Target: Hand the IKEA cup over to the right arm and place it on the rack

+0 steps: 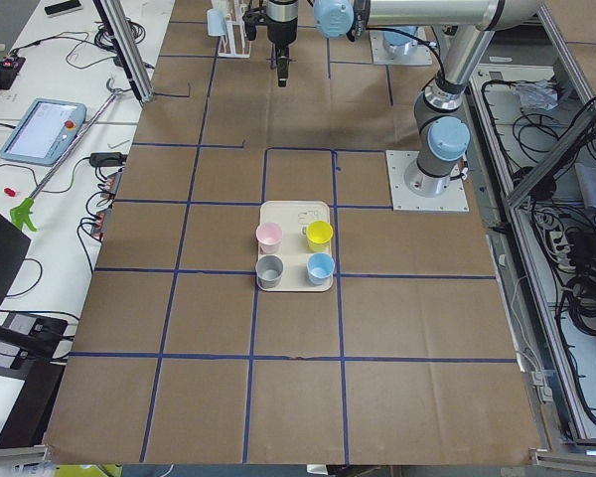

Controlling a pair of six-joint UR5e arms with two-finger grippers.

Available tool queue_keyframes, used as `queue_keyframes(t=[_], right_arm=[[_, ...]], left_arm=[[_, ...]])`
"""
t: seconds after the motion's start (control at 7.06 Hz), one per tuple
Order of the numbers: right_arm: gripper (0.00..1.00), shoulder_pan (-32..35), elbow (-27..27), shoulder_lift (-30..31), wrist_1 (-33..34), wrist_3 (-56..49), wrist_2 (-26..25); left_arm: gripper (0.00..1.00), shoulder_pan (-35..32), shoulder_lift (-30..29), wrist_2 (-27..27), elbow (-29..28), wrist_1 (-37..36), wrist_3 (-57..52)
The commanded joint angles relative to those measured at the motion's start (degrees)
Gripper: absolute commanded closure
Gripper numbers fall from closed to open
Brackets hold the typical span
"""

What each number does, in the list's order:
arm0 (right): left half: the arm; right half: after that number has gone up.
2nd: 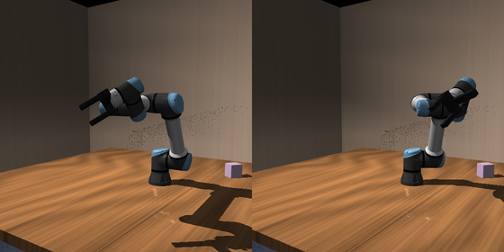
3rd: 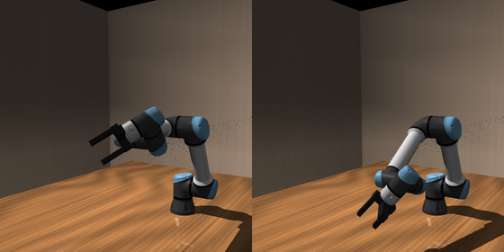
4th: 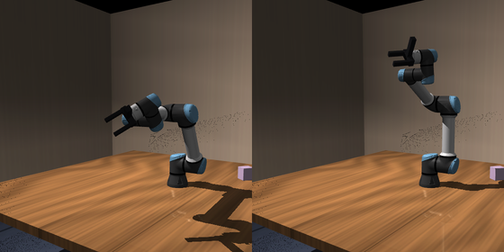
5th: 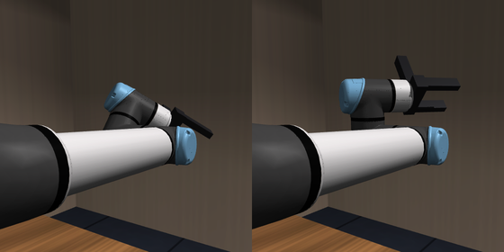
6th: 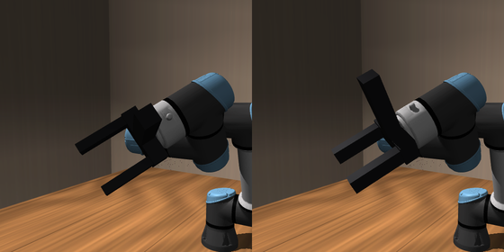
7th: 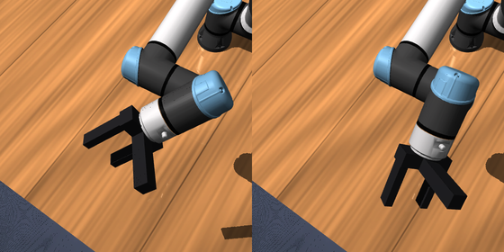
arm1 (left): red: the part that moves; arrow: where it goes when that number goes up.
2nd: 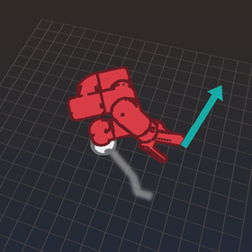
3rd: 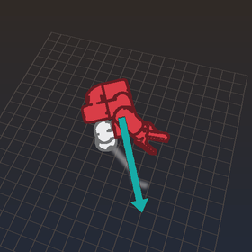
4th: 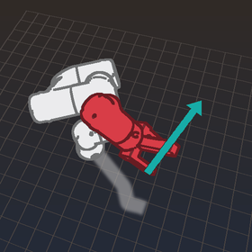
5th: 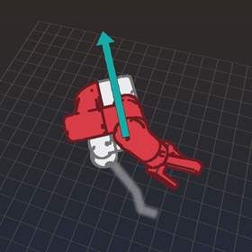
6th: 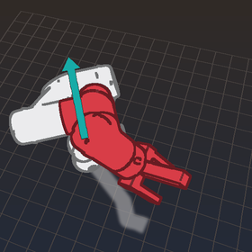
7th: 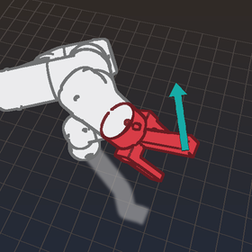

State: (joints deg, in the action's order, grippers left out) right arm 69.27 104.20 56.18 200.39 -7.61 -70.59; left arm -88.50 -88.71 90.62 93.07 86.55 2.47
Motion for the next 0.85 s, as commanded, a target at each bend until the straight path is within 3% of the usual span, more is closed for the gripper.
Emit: queue_keyframes(t=[0.0, 0.71], right_arm=[[0.00, 0.1, -0.4, 1.2, -0.6, -0.3, 0.1], [0.00, 3.8, -2.9, 18.6, -34.9, -0.6, -1.3]], left_arm=[[0.01, 0.0, 0.0, 0.0, 0.0, -0.1, 0.1], [0.01, 0.0, 0.1, -0.1, 0.5, -1.2, 0.1]])
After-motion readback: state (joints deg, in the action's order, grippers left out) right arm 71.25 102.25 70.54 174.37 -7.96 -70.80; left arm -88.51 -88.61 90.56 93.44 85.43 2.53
